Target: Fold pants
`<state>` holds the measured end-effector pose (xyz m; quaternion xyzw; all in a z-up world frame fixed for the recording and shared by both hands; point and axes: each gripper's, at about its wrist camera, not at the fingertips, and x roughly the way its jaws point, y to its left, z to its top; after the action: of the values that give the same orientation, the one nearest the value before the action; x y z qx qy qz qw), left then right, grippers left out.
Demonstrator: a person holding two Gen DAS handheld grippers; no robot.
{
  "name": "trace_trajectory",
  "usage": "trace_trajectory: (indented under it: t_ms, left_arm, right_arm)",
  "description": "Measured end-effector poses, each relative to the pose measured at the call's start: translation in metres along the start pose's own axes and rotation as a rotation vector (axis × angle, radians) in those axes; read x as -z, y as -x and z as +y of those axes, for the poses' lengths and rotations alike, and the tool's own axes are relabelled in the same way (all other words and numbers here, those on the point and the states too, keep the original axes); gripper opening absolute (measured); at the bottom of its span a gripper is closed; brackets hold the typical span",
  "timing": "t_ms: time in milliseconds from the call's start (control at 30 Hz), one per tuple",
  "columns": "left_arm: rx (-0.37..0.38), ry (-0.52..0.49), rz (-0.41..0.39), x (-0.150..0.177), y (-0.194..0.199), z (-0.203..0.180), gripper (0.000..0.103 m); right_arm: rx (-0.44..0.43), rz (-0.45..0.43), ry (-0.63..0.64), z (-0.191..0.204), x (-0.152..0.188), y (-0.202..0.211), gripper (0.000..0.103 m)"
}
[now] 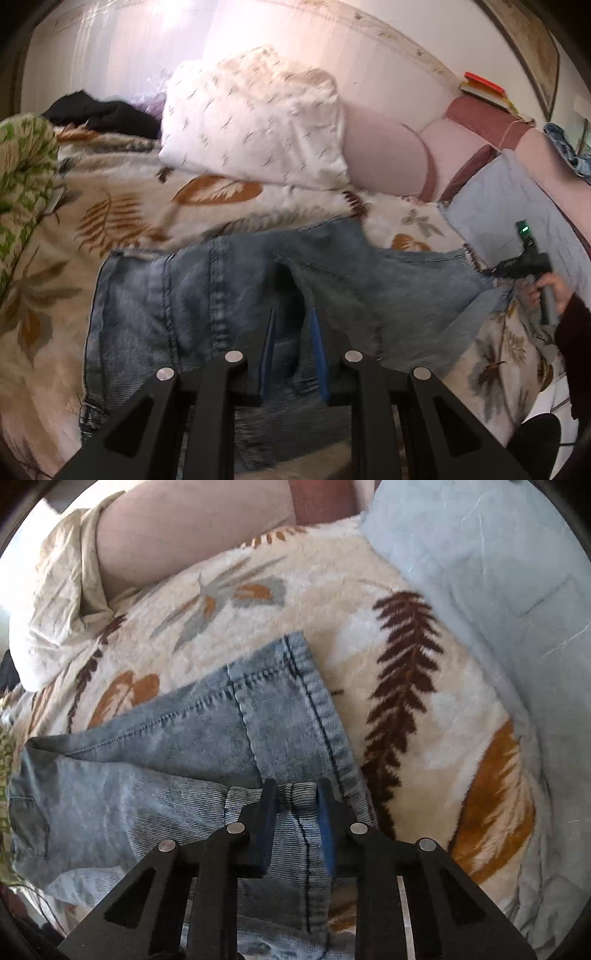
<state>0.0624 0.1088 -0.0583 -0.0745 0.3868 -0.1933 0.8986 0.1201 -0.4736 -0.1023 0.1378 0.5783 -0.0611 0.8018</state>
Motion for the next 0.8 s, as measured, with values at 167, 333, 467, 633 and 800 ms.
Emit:
trace_trajectory:
  t_ms: [167,333,467,633,800]
  left_arm:
    - [-0.007,0.057,-0.018,0.004,-0.007,0.024,0.022]
    - [-0.064,0.026,0.012,0.01,-0.022,0.025,0.022]
    - [-0.098,-0.03,0.02,0.012,-0.027,0.017,0.026]
    - [-0.106,-0.027,0.012,0.012,-0.026,0.017,0.026]
    - [-0.119,-0.017,0.0,0.012,-0.024,0.016,0.03]
  right_arm:
    - [-0.018,-0.157,-0.026,0.009,-0.029,0.034,0.018]
    - [0.084,-0.274,-0.053,0.023,-0.058,0.025,0.013]
    - [0.1,-0.204,-0.118,0.006,-0.053,-0.032,0.015]
    - [0.018,-0.366,-0.196,-0.012,-0.013,0.0,0.041]
    - [-0.105,-0.426,-0.118,0.013,0.041,0.052,0.046]
